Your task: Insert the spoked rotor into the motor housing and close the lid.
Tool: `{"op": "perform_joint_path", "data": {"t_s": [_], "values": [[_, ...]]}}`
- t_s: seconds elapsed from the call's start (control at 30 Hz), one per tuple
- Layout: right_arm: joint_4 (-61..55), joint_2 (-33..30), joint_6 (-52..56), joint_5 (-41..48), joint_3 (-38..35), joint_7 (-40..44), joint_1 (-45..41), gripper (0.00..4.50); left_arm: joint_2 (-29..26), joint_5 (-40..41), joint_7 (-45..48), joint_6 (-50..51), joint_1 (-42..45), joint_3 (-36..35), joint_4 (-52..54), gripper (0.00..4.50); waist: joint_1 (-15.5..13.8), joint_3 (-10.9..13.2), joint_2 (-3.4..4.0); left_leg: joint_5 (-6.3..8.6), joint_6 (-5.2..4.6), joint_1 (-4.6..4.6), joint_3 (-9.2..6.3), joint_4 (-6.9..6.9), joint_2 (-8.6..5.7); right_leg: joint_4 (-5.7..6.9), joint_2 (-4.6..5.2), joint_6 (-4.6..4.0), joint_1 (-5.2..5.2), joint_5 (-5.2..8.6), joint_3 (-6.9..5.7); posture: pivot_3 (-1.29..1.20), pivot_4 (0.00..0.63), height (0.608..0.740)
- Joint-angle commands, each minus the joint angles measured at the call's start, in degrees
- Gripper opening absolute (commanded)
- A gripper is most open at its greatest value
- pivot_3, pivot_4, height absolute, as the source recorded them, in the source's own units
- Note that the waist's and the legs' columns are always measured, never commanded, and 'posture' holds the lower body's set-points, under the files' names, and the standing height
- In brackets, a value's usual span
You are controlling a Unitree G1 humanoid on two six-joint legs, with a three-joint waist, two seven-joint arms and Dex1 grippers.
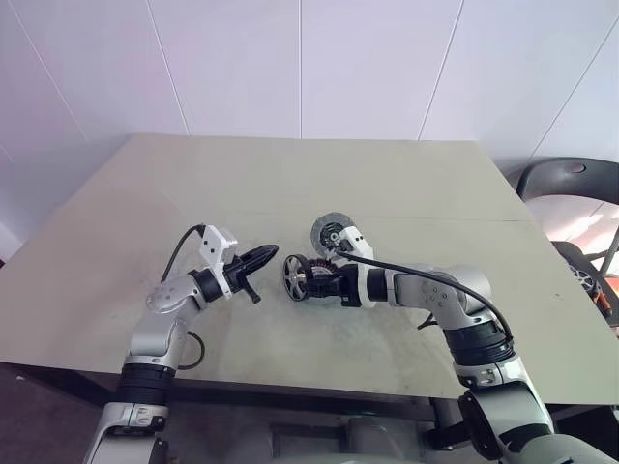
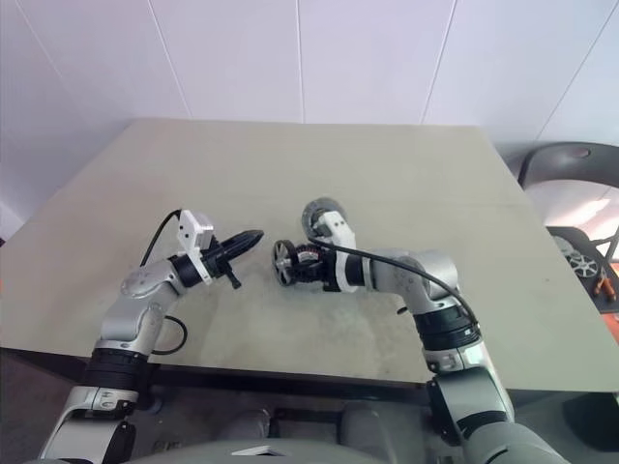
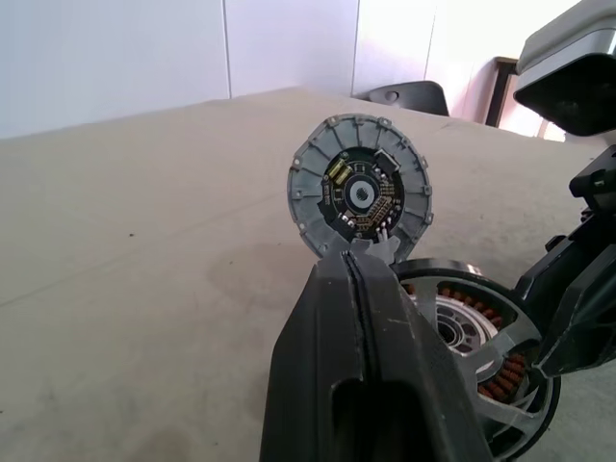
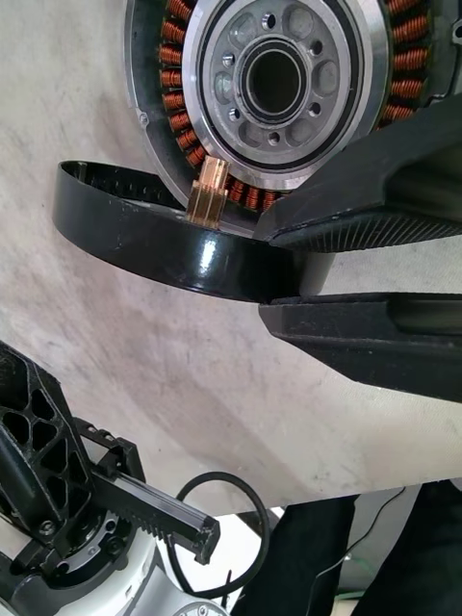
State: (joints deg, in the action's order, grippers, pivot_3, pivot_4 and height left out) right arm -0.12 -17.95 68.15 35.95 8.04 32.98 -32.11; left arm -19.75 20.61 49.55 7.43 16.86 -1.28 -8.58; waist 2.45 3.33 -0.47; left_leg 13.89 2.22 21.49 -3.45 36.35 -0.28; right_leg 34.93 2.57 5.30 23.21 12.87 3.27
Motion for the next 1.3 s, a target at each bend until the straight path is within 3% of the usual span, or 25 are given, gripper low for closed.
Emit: {"op": "perform_joint_path", "data": {"t_s": [0.03, 0.3, 0.6, 0.77, 0.93, 1.3], "values": [[-0.73, -1.63, -1.02, -1.63, -1.51, -0.64, -1.16, 0.27, -0.34, 0.57, 0.12, -0.69, 0.8, -0.74, 0.92, 0.0, -0.02, 0.0, 0.0, 0.0, 0.0, 0.0, 0.0, 0.0, 0.0, -0.01, 0.0, 0.0, 0.0, 0.0, 0.0, 0.0, 0.0, 0.74], [0.19, 1.02, 0.61, 4.47, -7.58, 1.52, -1.53, 0.27, -0.89, 0.41, 1.27, -3.02, 0.58, -1.49, -1.95, 0.0, 0.01, 0.01, -0.01, 0.0, 0.0, 0.03, 0.0, -0.08, 0.0, -0.02, -0.01, 0.0, 0.06, 0.0, -0.01, 0.0, 0.0, 0.74], [2.14, 7.28, 4.69, 15.13, -20.57, -1.04, -2.71, 0.27, -1.47, 0.52, 1.85, -4.51, 0.73, -1.89, -4.04, 0.0, 0.06, 0.01, 0.0, 0.0, 0.0, 0.04, -0.01, -0.15, 0.01, -0.02, -0.02, 0.01, 0.09, 0.0, -0.01, 0.0, 0.0, 0.74], [2.46, 5.97, 5.57, 12.34, -17.29, -2.01, -0.73, 0.27, -1.45, 0.41, 1.93, -4.82, 0.94, -1.81, -4.6, 0.0, 0.13, 0.01, 0.0, 0.0, 0.0, 0.02, -0.01, -0.16, 0.02, -0.01, -0.03, 0.01, 0.1, 0.0, -0.01, 0.0, 0.0, 0.74], [2.82, 8.58, 5.96, 17.35, -22.12, -1.86, -1.5, 0.27, -1.48, 0.37, 1.95, -5.18, 1.12, -1.78, -5.09, 0.0, 0.16, 0.02, 0.02, 0.0, 0.0, 0.04, 0.0, -0.19, 0.02, -0.01, -0.04, 0.01, 0.14, 0.0, 0.0, 0.0, 0.0, 0.74], [6.05, 9.02, 4.6, 16.6, -22.67, -3.65, 0.11, 0.27, -1.6, 0.39, 2.15, -5.65, 1.08, -1.79, -5.54, 0.0, 0.14, 0.02, 0.02, 0.0, 0.0, 0.04, 0.0, -0.19, 0.02, -0.01, -0.04, 0.01, 0.12, 0.0, 0.0, 0.0, 0.0, 0.74]]}}
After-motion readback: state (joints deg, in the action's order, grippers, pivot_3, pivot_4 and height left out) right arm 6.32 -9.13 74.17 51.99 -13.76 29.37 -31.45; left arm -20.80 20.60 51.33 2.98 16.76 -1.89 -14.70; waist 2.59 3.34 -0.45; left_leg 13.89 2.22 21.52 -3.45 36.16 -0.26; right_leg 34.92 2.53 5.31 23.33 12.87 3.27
